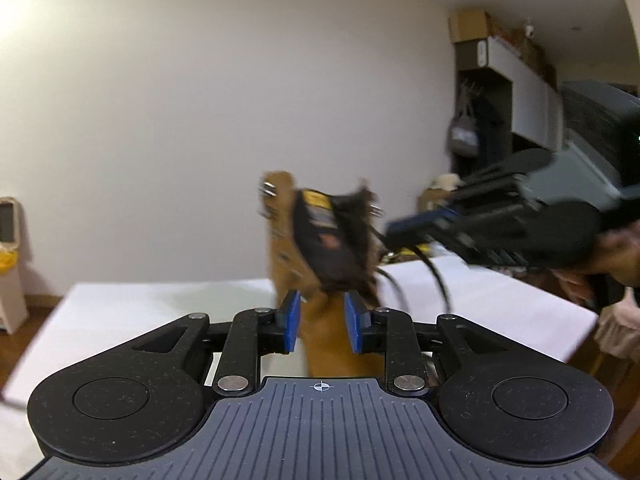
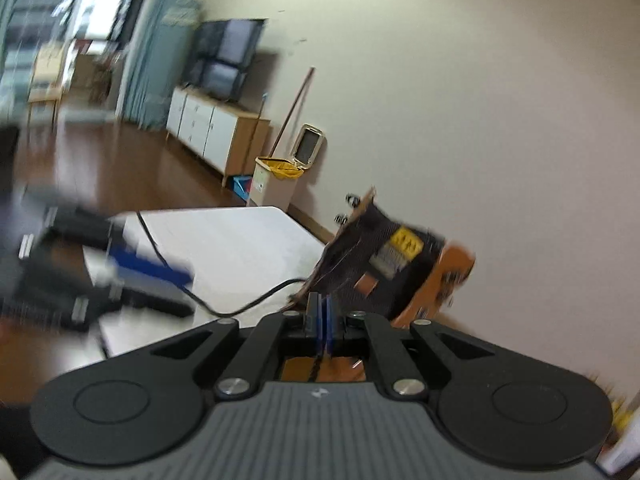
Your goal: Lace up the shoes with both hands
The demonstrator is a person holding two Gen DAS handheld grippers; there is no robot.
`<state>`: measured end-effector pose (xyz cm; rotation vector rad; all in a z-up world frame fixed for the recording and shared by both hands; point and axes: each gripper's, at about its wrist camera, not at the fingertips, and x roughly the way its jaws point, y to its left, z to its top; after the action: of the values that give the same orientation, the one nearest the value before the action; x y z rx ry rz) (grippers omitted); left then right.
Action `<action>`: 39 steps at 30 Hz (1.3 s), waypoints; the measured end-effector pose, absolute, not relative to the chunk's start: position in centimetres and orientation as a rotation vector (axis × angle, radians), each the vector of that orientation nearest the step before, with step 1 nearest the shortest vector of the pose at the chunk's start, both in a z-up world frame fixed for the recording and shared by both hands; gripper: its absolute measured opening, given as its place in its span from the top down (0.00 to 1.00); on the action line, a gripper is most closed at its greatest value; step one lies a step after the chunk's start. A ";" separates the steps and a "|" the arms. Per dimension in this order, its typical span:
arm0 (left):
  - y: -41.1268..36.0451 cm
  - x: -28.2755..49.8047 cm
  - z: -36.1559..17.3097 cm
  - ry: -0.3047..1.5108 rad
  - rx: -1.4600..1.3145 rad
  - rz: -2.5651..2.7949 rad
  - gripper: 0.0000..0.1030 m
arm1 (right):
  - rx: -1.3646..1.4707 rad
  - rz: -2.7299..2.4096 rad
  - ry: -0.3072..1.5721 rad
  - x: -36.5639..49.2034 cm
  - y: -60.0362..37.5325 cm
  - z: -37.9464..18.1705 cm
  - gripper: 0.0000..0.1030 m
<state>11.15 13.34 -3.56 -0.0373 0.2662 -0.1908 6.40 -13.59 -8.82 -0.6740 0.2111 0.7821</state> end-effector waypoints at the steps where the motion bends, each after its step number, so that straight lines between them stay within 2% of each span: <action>1: 13.8 12.0 -3.1 0.281 -0.040 -0.193 0.74 | -0.724 0.786 0.189 6.4 -13.1 -8.9 0.97; 16: 17.9 22.4 -0.7 0.446 -0.133 -0.292 0.71 | -1.224 0.825 0.072 7.0 -9.8 -12.1 0.97; 22: 19.8 22.9 -1.4 0.467 -0.207 -0.331 0.69 | -1.412 0.846 0.022 7.6 -9.5 -13.0 0.97; 26: 19.0 22.3 -1.8 0.458 -0.145 -0.355 0.69 | -1.465 0.850 -0.017 7.3 -9.7 -13.6 0.97; 30: 17.6 21.3 -1.8 0.472 -0.003 -0.474 0.71 | -1.434 0.851 -0.065 5.7 -10.6 -13.5 0.97; 33: 17.8 21.4 -1.8 0.507 -0.004 -0.551 0.73 | -1.465 0.851 -0.103 3.7 -11.5 -13.8 0.97; 37: 18.5 21.8 -1.5 0.547 -0.026 -0.638 0.89 | -1.497 0.865 -0.127 1.9 -12.2 -14.2 0.97; 39: 18.5 21.7 -1.4 0.559 -0.021 -0.679 0.89 | -1.501 0.871 -0.131 1.5 -12.1 -14.4 0.97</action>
<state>21.66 18.46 -1.40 -0.0206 0.5585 -0.6789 1.52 -12.08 -14.38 -1.5007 -0.1309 0.8714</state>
